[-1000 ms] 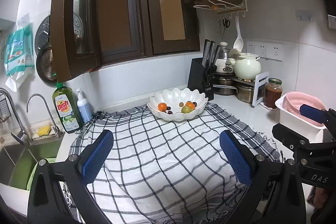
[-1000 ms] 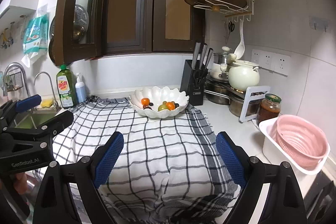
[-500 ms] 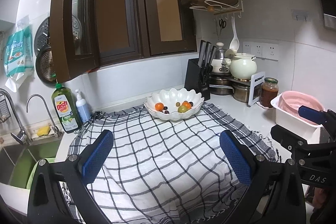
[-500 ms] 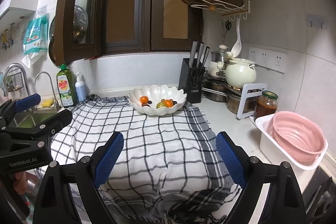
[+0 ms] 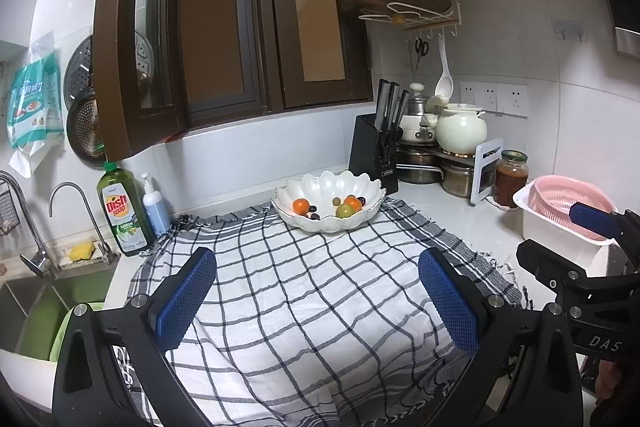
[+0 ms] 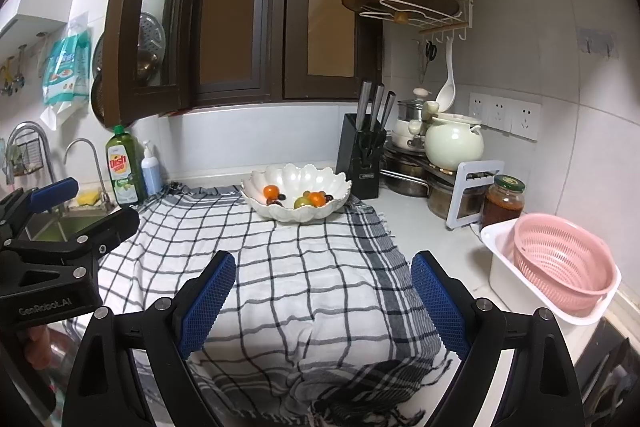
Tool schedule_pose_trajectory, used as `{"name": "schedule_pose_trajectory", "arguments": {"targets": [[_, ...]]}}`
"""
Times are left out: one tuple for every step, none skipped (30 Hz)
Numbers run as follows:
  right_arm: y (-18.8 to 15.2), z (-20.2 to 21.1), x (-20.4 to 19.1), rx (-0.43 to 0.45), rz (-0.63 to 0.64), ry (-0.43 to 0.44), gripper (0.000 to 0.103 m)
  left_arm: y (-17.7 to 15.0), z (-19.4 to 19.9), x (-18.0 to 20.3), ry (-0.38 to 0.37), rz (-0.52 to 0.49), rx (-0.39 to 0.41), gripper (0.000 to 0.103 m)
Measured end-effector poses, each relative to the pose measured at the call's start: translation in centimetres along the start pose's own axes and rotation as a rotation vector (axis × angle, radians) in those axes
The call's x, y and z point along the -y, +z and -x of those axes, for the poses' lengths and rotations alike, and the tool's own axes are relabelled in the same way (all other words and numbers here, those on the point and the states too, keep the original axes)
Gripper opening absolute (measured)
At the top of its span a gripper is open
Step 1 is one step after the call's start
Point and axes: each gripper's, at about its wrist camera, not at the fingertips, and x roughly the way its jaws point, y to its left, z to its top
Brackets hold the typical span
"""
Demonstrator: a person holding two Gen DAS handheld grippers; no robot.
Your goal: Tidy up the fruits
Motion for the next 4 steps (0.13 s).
{"name": "schedule_pose_trajectory", "arguments": {"targets": [[0.03, -0.01, 0.03, 0.001, 0.002, 0.0, 0.09, 0.02, -0.03, 0.01, 0.003, 0.001, 0.0, 0.103], [0.06, -0.04, 0.06, 0.001, 0.004, 0.0, 0.09, 0.02, -0.04, -0.02, 0.004, 0.001, 0.001, 0.103], [0.1, -0.08, 0.09, 0.001, 0.005, 0.0, 0.09, 0.03, -0.08, 0.0, 0.005, 0.001, 0.001, 0.103], [0.12, -0.11, 0.09, 0.0, 0.005, 0.001, 0.09, 0.03, -0.1, -0.03, 0.005, 0.003, 0.0, 0.103]]}}
